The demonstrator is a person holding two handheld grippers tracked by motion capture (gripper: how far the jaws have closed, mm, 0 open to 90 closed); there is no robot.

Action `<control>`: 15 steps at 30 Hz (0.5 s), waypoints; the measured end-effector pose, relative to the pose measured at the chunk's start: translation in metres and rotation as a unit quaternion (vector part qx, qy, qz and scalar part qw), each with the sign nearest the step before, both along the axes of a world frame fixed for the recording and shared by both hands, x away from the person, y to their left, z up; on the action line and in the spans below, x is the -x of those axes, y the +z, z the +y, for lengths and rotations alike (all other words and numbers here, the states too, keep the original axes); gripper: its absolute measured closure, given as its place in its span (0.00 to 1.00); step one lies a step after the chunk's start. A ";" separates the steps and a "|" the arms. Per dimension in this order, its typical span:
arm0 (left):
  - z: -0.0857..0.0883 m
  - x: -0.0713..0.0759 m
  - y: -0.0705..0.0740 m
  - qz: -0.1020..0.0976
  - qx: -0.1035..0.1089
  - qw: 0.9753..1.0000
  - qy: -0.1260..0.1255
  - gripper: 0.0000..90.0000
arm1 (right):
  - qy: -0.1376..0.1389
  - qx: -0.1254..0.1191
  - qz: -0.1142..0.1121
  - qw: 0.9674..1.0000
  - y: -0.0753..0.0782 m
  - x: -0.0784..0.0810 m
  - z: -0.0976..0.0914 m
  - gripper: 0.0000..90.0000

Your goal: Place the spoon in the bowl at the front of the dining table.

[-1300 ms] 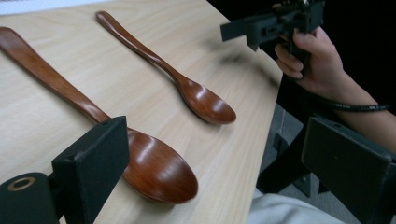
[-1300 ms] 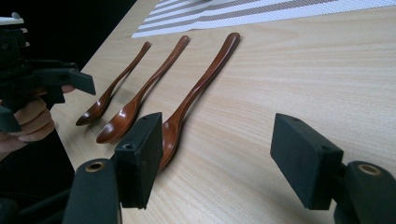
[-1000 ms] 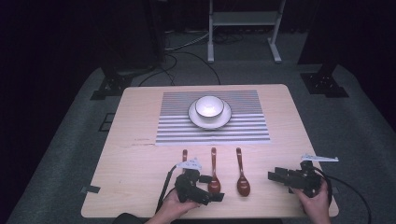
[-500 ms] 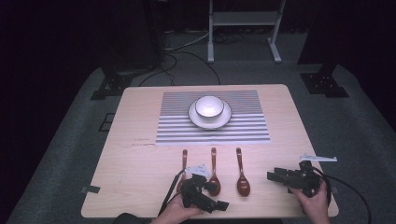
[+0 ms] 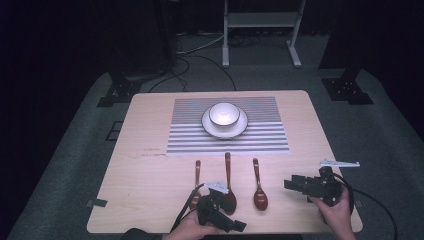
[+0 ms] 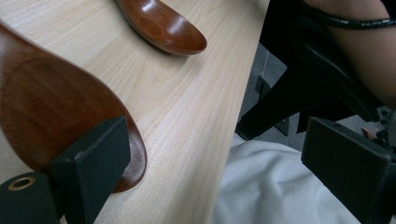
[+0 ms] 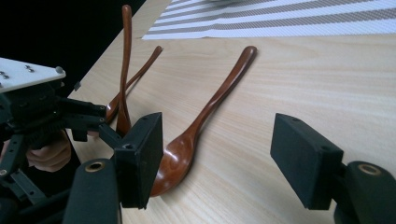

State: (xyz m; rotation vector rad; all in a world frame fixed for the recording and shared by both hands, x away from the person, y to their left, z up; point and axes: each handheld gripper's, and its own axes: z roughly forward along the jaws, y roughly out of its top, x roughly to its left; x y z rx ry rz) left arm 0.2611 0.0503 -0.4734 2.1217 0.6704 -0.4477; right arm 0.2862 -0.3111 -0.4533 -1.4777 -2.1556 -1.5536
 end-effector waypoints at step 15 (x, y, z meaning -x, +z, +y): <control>0.001 0.000 0.000 -0.001 0.000 1.000 0.001 0.08 | 0.075 0.038 0.026 0.996 0.032 -0.029 0.040 0.36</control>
